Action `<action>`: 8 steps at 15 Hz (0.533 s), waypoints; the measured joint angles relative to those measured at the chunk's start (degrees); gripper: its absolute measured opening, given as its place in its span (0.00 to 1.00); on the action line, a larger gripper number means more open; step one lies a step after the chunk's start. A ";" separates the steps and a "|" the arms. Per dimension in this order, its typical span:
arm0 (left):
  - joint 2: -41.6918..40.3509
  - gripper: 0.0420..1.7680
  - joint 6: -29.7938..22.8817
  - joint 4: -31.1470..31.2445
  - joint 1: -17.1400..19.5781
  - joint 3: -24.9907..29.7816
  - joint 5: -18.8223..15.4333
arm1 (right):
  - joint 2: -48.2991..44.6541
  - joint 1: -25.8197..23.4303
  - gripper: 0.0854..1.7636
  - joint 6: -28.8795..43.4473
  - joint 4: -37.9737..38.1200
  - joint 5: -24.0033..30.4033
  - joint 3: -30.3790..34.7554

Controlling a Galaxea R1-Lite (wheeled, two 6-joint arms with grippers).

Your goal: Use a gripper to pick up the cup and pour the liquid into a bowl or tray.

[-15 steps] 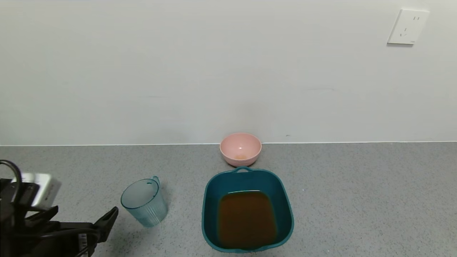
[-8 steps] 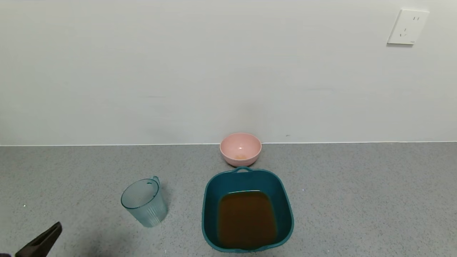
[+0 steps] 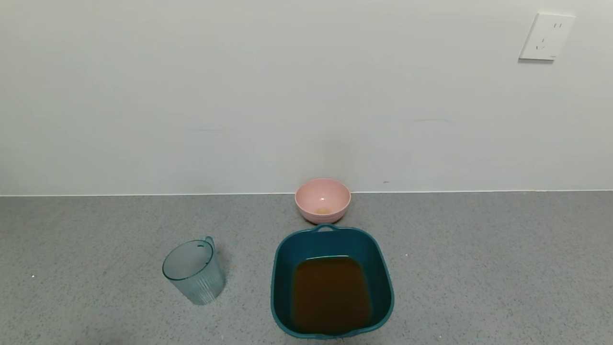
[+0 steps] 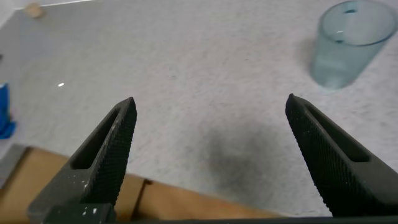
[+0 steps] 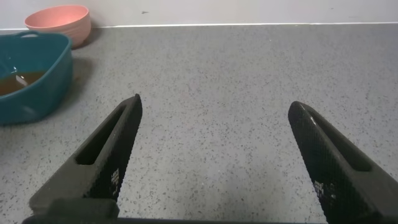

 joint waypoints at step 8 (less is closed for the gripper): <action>-12.65 0.97 4.49 5.05 18.18 0.77 -17.80 | 0.00 0.00 0.97 0.00 0.00 0.00 0.00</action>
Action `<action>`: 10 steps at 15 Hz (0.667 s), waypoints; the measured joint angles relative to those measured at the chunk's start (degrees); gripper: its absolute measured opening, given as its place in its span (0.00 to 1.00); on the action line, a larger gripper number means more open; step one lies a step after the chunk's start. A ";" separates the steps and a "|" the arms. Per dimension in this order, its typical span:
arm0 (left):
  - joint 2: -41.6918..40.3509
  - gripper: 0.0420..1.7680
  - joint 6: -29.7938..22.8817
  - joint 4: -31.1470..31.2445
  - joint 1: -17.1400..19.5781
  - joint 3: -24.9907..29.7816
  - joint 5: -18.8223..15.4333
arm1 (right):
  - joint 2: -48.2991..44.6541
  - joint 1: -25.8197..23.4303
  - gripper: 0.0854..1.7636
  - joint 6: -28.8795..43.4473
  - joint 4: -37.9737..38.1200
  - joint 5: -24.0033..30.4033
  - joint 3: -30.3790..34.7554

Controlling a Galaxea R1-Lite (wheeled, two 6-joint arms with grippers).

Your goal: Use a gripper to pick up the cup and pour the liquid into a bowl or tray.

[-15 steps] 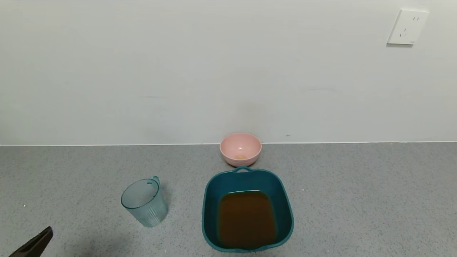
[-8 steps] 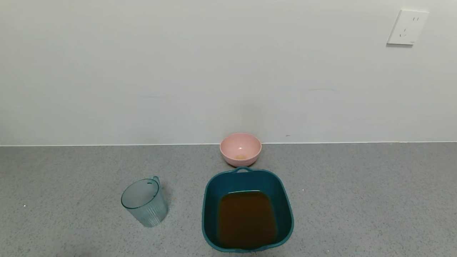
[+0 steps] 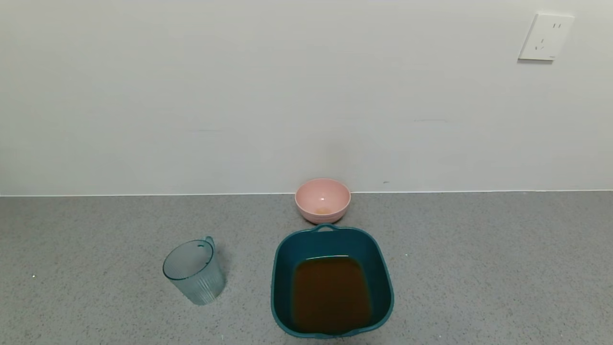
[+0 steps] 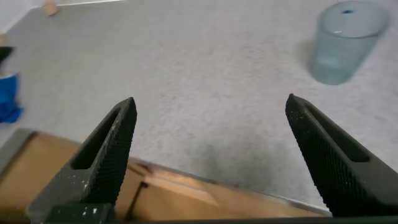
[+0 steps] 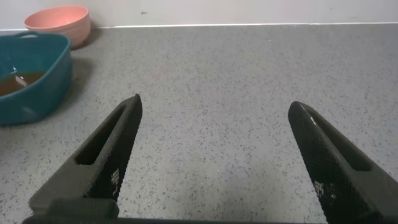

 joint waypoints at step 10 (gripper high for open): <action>-11.59 0.97 -3.25 -17.58 -0.84 15.08 -14.62 | 0.00 0.02 0.97 0.02 0.00 0.00 0.00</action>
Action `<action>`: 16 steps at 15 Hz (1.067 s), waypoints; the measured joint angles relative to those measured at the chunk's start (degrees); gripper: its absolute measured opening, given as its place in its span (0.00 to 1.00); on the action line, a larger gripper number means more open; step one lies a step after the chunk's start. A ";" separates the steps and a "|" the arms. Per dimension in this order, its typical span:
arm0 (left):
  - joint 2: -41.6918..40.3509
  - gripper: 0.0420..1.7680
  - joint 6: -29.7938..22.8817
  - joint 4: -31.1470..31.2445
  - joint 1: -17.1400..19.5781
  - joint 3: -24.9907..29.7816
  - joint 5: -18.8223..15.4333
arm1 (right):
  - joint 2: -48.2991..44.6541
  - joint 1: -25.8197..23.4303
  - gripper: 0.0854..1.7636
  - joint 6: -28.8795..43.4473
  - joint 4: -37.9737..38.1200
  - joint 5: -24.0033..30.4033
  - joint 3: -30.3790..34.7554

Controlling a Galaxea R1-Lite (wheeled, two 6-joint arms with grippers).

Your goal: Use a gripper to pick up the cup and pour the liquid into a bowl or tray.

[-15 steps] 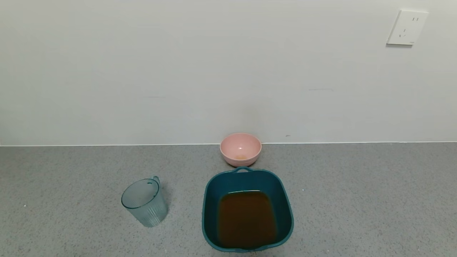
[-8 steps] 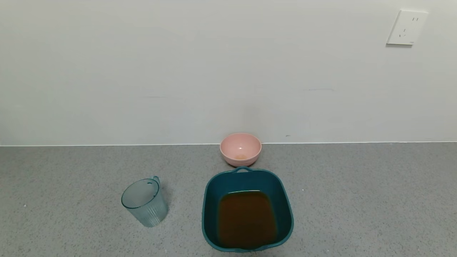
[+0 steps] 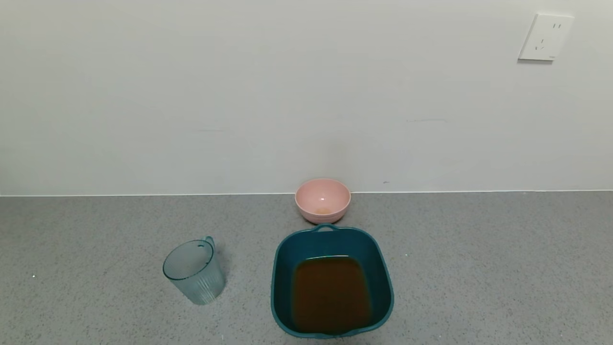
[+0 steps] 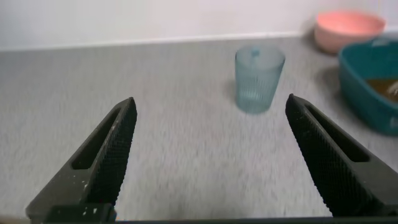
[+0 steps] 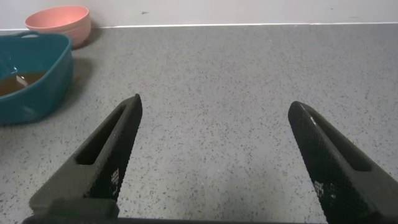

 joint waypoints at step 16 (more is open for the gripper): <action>-0.39 0.97 -4.23 -6.01 0.00 9.64 -8.18 | 0.00 0.00 0.97 -0.02 0.00 -0.02 0.00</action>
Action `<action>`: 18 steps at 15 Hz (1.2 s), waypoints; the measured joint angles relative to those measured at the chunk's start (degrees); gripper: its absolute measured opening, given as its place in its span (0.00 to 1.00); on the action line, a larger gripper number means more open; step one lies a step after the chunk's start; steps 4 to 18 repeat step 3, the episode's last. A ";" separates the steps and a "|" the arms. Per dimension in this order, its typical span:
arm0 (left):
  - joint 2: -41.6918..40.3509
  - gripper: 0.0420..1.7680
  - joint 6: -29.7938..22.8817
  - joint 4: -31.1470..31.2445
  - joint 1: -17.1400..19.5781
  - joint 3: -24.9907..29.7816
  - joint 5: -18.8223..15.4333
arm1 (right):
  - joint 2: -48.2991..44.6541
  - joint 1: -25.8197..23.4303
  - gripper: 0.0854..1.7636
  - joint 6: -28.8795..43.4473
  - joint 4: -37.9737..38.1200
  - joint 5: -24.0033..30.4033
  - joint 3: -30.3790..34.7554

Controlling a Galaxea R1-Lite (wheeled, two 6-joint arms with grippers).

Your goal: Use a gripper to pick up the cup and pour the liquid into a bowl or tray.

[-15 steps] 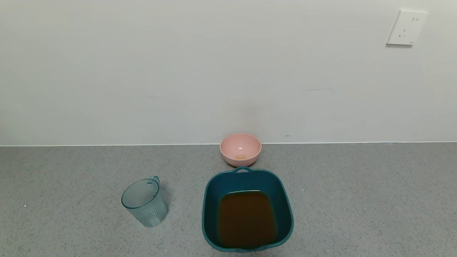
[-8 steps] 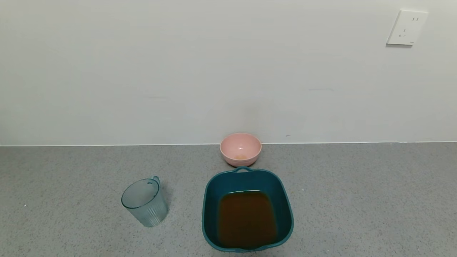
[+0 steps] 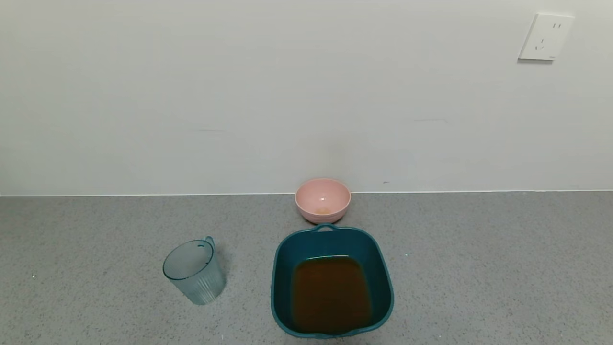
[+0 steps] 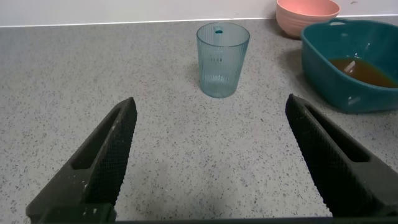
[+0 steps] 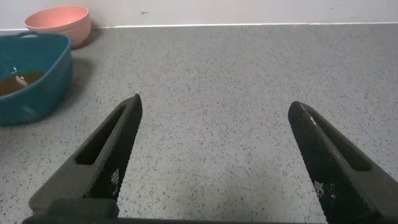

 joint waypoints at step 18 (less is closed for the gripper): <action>-0.04 0.97 0.00 0.00 0.00 0.00 0.00 | 0.00 0.00 0.97 0.00 0.00 0.00 0.00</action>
